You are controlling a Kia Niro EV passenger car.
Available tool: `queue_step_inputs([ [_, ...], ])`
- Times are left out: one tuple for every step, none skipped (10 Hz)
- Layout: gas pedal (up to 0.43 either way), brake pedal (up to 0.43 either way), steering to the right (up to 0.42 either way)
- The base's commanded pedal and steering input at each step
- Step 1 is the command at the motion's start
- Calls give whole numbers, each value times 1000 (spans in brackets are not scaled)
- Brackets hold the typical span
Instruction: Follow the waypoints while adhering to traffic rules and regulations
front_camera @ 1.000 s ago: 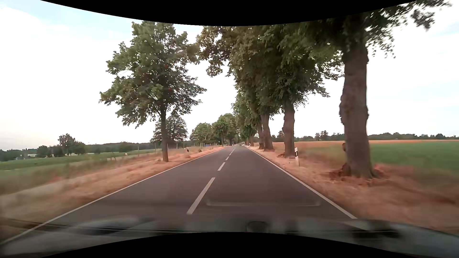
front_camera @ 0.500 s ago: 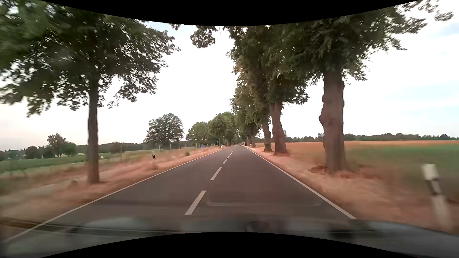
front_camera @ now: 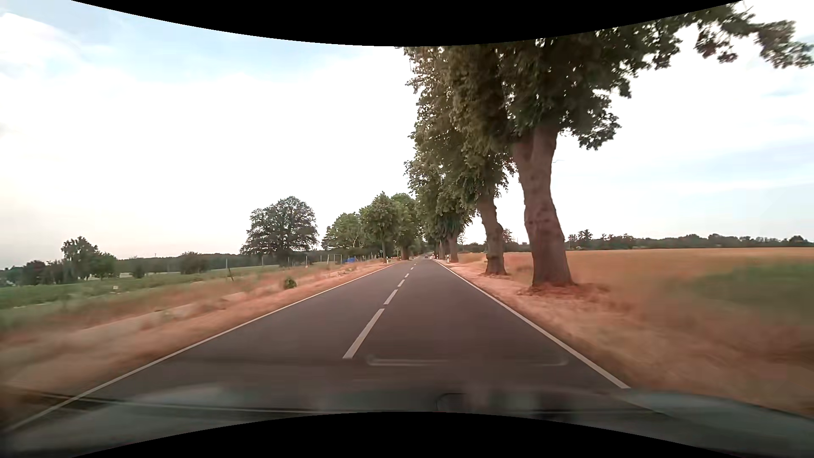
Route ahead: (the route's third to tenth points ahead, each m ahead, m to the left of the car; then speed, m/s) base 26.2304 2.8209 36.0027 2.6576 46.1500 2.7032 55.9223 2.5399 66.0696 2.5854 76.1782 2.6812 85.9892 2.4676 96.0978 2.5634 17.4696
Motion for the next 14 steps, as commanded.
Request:
queue_step_inputs([
  [409, 0, -3],
  [409, 0, -3],
  [409, 0, -3],
  [409, 0, -3],
  [409, 0, -3],
  [398, 0, -3],
  [339, 0, -3],
  [299, 0, -3],
  [287, 0, -3],
  [287, 0, -3],
  [280, 0, -5],
  [280, 0, -6],
  [280, 0, -7],
  [268, 0, -6],
])
